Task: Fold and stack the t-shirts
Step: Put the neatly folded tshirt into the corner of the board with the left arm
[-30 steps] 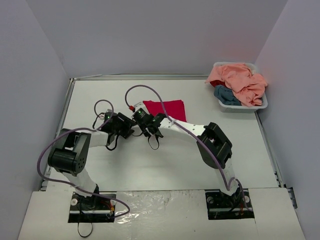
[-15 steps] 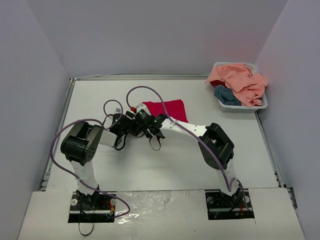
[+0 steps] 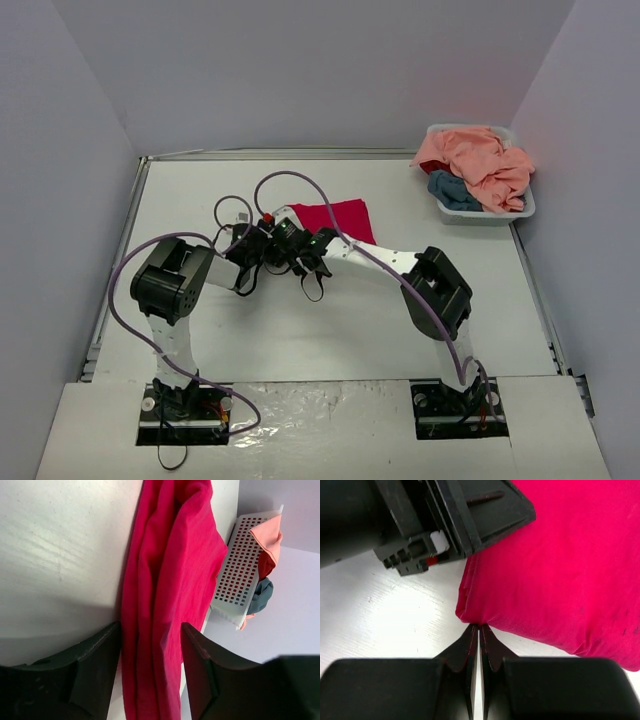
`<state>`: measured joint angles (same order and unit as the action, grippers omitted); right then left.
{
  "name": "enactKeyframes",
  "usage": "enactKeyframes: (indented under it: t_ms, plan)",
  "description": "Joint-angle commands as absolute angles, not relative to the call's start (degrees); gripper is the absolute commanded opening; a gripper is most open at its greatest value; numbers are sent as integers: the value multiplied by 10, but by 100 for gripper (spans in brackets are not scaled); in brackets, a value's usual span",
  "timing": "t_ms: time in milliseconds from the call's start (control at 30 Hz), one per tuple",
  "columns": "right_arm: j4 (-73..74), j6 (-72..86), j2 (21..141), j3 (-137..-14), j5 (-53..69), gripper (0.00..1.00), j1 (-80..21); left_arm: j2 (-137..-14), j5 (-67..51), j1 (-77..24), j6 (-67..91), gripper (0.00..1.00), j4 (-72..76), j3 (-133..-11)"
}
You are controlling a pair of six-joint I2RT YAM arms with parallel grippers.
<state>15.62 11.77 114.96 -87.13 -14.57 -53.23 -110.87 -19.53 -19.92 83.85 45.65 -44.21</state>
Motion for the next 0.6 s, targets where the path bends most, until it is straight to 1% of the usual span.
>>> enactKeyframes:
  t_ms: [0,67,233,333,367,400,500,567]
  plan:
    - [170,112,1104,-860,-155,0,-530,-1127,-166,-203,819,49,411,-453]
    - [170,112,1100,-856,-155,0,-529,-1124,-161,-204,807,46,384,-464]
    - [169,111,1095,-850,-156,0,-524,-1115,-151,-204,790,45,350,-474]
    - [169,111,1094,-849,-155,0,-523,-1114,-148,-204,783,34,345,-475]
    - [169,111,1095,-849,-155,0,-523,-1114,-148,-204,780,25,345,-475]
    - [169,111,1095,-849,-155,0,-523,-1114,-149,-203,779,21,344,-475]
    - [170,112,1097,-849,-153,0,-523,-1110,-145,-204,771,13,338,-476]
    - [170,112,1097,-849,-152,0,-523,-1108,-145,-204,767,10,337,-476]
